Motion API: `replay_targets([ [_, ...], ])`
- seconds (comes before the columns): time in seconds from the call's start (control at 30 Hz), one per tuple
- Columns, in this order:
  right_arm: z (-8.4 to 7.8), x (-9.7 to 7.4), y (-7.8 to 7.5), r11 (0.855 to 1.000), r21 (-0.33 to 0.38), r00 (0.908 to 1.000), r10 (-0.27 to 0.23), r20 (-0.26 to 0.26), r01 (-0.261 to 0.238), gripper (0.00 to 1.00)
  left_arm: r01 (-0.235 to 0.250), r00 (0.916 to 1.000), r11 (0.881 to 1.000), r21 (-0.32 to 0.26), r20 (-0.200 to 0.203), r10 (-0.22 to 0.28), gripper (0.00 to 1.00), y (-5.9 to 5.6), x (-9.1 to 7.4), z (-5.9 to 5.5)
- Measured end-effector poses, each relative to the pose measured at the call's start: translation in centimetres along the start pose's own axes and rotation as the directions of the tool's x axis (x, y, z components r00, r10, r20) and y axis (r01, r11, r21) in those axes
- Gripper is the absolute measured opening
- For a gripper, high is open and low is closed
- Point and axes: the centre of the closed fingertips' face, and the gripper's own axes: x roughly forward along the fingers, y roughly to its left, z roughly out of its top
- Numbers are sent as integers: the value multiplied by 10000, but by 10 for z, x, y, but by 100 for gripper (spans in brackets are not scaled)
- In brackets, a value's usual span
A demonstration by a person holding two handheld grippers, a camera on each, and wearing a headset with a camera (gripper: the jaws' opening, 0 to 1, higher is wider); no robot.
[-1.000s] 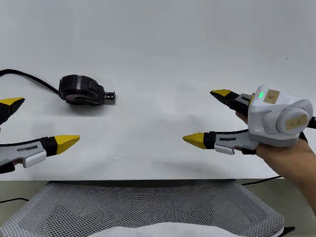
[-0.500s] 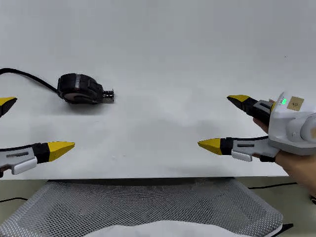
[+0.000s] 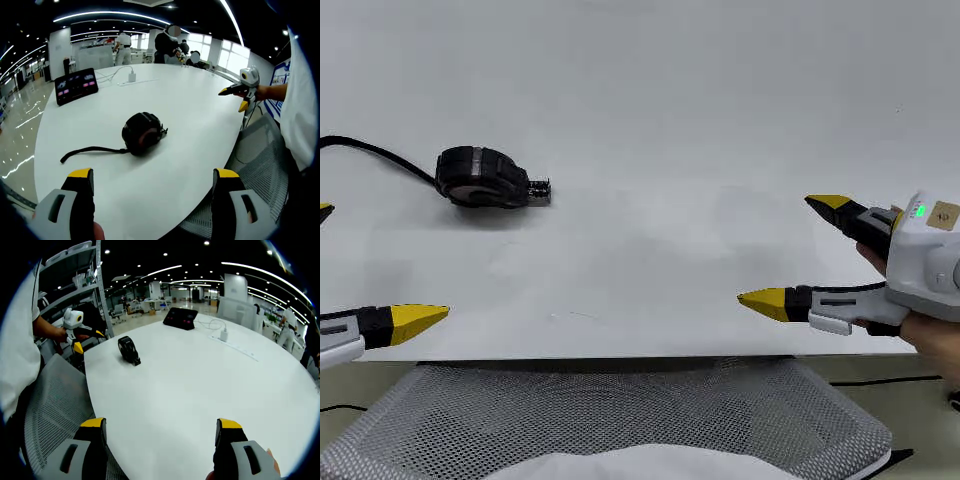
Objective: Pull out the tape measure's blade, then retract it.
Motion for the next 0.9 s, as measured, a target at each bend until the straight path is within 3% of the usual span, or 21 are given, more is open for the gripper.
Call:
replay_targets([
  [0.1, -2, -3, 0, 10000, 22, 10000, -16, -21, 16, 90, -85, 9999, 9995, 306, -114, 88, 96, 2, -2, -3],
  [0.3, -8, -7, 1, 9999, 117, 9999, -54, -95, 55, 91, -90, 9998, 9996, 250, -154, 94, 97, 4, -4, -4],
  [0.9, -7, -9, -1, 9995, 302, 10000, -89, -31, 90, 90, -221, 9994, 9980, 592, 279, 204, 97, 5, -6, 10],
])
